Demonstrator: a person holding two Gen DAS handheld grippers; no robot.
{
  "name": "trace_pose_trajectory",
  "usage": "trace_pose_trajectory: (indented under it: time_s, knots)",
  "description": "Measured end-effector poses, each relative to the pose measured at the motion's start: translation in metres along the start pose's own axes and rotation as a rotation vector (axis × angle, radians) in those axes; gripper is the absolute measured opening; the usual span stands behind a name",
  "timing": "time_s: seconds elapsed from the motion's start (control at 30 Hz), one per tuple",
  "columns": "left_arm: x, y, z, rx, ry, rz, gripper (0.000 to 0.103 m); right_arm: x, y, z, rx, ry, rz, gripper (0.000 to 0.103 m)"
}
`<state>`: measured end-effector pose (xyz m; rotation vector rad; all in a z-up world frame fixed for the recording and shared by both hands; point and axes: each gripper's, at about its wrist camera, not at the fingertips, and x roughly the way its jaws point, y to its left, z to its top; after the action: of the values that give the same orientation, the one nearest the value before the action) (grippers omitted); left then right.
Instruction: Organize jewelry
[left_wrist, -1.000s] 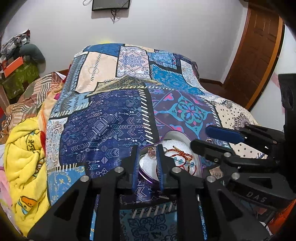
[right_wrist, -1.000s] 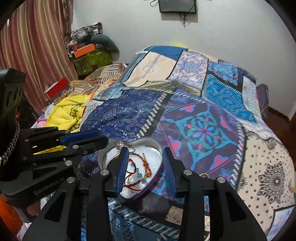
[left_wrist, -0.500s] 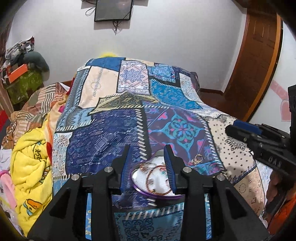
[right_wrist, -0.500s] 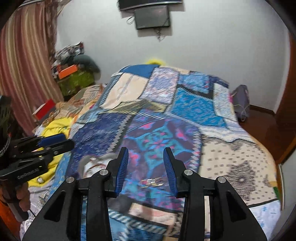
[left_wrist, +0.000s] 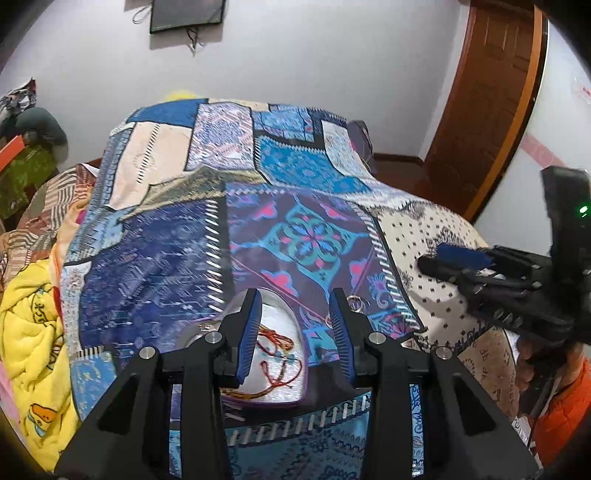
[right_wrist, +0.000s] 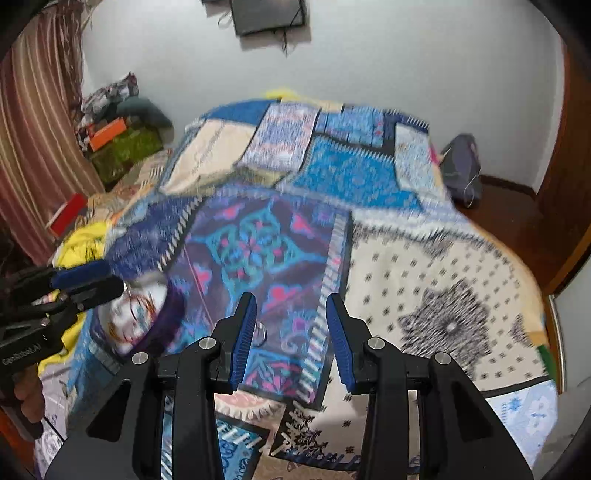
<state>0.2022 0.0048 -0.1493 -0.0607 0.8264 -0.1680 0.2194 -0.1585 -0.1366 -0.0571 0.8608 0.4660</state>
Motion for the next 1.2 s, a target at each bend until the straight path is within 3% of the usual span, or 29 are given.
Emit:
trace_pose_trajectory:
  time_s: [0.17,0.33,0.53,0.63,0.9,1.2]
  knots:
    - [0.012,-0.004,-0.003,0.014,0.021,-0.006,0.037,0.038,0.006,-0.018,-0.055,0.134,0.043,0.036]
    - [0.022,0.002,-0.006,0.001,0.043,0.002,0.037,0.062,0.008,-0.025,-0.078,0.207,0.061,0.036]
    - [0.026,0.007,-0.008,-0.025,0.048,-0.003,0.037,0.064,0.020,-0.022,-0.139,0.190,0.081,0.036]
    - [0.025,0.004,-0.008,-0.020,0.049,-0.006,0.037,0.065,0.026,-0.024,-0.177,0.179,0.074,0.020]
    - [0.021,-0.020,-0.011,0.035,0.055,-0.036,0.037,0.052,0.013,-0.028,-0.136,0.170,0.073,0.020]
    - [0.040,-0.060,-0.018,0.091,0.118,-0.101,0.037,0.018,-0.009,-0.030,-0.093,0.108,0.048,0.020]
